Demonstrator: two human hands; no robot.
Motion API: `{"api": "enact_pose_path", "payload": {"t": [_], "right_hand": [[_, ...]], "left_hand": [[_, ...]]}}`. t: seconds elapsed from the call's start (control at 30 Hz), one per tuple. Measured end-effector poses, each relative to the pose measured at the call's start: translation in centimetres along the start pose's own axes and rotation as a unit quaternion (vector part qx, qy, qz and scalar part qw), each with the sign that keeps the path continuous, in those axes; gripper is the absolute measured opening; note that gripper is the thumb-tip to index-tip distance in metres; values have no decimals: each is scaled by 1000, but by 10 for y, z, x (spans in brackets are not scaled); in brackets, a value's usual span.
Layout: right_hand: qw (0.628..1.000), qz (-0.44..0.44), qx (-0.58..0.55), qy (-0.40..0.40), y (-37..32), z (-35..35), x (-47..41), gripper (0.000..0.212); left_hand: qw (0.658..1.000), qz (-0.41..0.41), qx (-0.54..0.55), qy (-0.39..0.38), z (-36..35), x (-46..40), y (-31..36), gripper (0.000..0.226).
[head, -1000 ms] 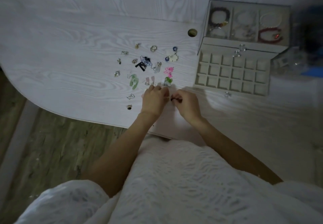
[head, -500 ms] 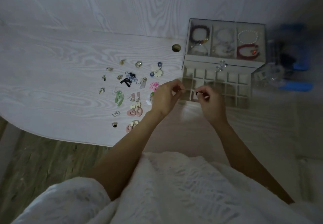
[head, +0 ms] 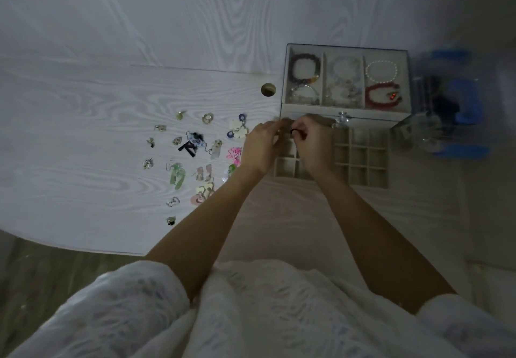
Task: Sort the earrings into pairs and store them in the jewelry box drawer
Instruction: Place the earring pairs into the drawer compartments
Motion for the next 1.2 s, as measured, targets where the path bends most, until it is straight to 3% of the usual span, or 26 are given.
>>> {"api": "enact_pose_path", "payload": {"t": [0.13,0.3,0.47,0.57,0.67,0.83,0.97,1.2], "right_hand": [[997,39,71,2,-9,-5,-3,17],[989,126,73,-15,-29,2,27,21],[966,217,91,-105,-58,-26,95,20],[944,251,95,-190,-72,-67,127,18],[923,255,122,-261,-81,-105,141,28],[916,232,162,-284,-91,-142,141,48],[916,215,195,-277,-92,-152,143,44],[930,176,177,-270,-79,-142,148,33]], "left_hand": [[1000,-5,-10,-13,11,20,0,32],[995,20,-30,-93,38,67,-4,25],[993,112,-48,9,89,129,-45,19],[980,186,-63,25,96,162,-84,26],[979,194,-54,15,90,176,-101,34],[984,168,-54,-13,85,172,-100,36],[980,179,-68,-59,77,169,-104,42],[979,178,-67,-75,75,165,-111,24]]}}
Point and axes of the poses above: each hand's wrist, its own x-axis away from the middle knuckle, its own z-axis out of the back of the hand, y = z × x, the point moved 9 cm from there along -x, towards the middle knuckle, and after that the axes turned 4 degrees about -z, right-handed, at the moved point
